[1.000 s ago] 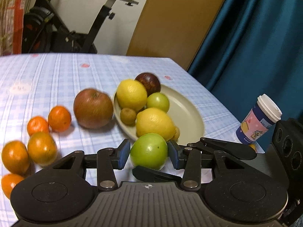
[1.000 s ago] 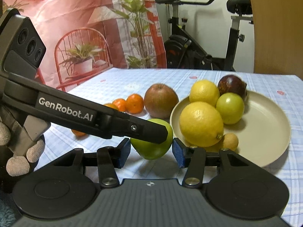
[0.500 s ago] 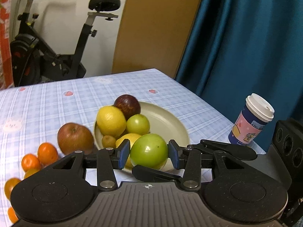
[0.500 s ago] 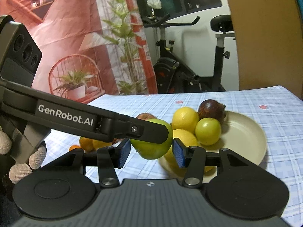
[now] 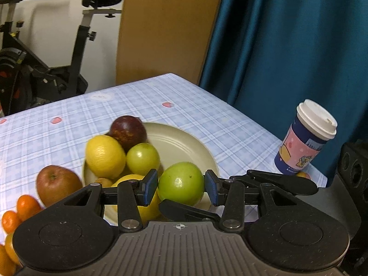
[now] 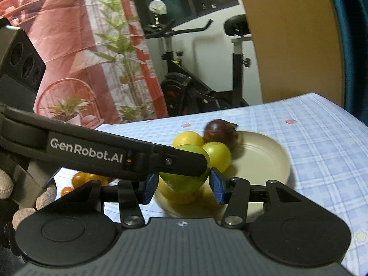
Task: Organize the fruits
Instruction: 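Carry the green apple onto the plate and open the left tool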
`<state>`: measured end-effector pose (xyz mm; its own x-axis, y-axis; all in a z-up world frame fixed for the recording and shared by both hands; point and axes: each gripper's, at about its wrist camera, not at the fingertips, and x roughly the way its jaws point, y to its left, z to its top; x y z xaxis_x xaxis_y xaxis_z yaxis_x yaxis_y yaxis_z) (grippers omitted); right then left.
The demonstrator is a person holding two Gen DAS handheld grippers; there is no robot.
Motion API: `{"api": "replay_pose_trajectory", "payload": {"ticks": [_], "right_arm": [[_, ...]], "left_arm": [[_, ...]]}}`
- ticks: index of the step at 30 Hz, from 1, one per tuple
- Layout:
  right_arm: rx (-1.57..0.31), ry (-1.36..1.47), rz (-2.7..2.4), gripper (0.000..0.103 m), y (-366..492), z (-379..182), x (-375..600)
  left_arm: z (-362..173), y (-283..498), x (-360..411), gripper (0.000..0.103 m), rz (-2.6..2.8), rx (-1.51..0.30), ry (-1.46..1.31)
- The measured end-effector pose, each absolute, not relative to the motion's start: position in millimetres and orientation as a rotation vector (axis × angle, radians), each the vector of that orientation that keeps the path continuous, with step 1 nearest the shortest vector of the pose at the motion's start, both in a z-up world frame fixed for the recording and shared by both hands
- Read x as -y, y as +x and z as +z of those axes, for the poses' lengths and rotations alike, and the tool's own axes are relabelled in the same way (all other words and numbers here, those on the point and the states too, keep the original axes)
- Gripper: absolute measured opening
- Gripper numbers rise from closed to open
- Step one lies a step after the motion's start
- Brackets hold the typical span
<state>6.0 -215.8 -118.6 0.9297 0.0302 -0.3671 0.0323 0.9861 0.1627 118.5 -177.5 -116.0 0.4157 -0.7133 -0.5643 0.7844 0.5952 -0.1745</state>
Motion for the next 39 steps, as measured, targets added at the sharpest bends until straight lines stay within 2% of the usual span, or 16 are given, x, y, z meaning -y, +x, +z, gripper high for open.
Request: {"api": "replay_pose_trajectory", "payload": {"ticks": [15,26,39], "right_arm": [[-0.430,0.184,-0.080,0.051,12,-130,228],[-0.446,0.143,-0.095,0.053,16,-132,224],[-0.440,0.105,-0.126,0.064,15,-134,222]], "left_arm": [[-132,119,195,0.047,-0.954,-0.663,0.188],[-123,121,185,0.050,-0.940,-0.654,0.143],[-101,137,135,0.050,-0.823,-0.605,-0.014]]}}
